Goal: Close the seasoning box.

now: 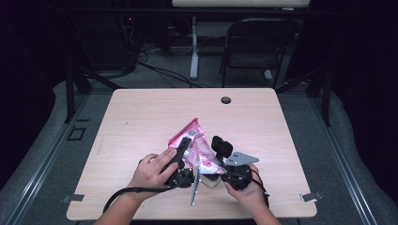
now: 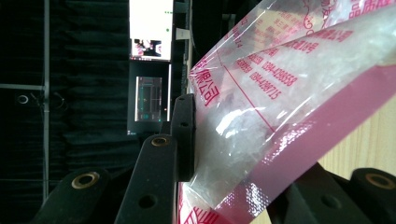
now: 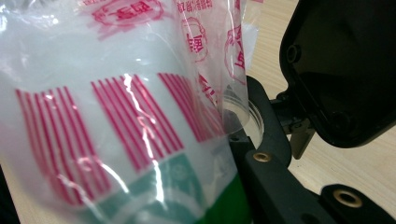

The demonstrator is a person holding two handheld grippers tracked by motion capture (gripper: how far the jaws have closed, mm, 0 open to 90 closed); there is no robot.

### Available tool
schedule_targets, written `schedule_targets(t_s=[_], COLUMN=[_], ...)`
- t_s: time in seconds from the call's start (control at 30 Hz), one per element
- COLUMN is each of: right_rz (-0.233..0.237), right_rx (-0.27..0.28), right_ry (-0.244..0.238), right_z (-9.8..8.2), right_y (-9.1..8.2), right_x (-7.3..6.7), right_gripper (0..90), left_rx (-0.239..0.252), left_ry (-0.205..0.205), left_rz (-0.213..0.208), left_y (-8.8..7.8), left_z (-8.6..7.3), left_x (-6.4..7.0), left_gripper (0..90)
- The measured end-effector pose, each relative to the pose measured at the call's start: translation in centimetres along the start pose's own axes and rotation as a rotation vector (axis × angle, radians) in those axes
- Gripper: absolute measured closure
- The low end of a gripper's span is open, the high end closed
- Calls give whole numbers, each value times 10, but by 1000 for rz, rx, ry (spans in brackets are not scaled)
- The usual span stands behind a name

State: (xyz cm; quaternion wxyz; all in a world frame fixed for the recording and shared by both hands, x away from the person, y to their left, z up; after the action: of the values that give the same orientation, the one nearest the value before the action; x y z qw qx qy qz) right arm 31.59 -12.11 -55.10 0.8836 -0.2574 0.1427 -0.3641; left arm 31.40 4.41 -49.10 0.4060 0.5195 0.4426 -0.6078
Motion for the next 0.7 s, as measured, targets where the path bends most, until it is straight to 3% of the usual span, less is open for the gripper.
schedule_targets(t_s=[0.2, 0.7], right_rz=[-4, -8], right_rx=[1, 8], right_ry=[-10, -16], right_z=[0, 3], right_y=[0, -5], right_x=[-2, -2], right_gripper=[900, 900], left_rx=[-6, -20], left_ry=[20, 4], left_rz=[12, -10], left_y=[1, 5], left_z=[-1, -6], left_x=[0, 2], left_gripper=[742, 746])
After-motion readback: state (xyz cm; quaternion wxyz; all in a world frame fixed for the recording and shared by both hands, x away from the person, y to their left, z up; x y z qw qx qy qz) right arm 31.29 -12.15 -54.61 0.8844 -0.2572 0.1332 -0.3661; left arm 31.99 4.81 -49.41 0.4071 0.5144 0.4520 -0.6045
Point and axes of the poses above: each handheld gripper's, and its own axes: y roughly forward along the jaws, z roughly out of its top, x roughly to its right, the point moved 5 cm from there along y, roughly forward along the jaws
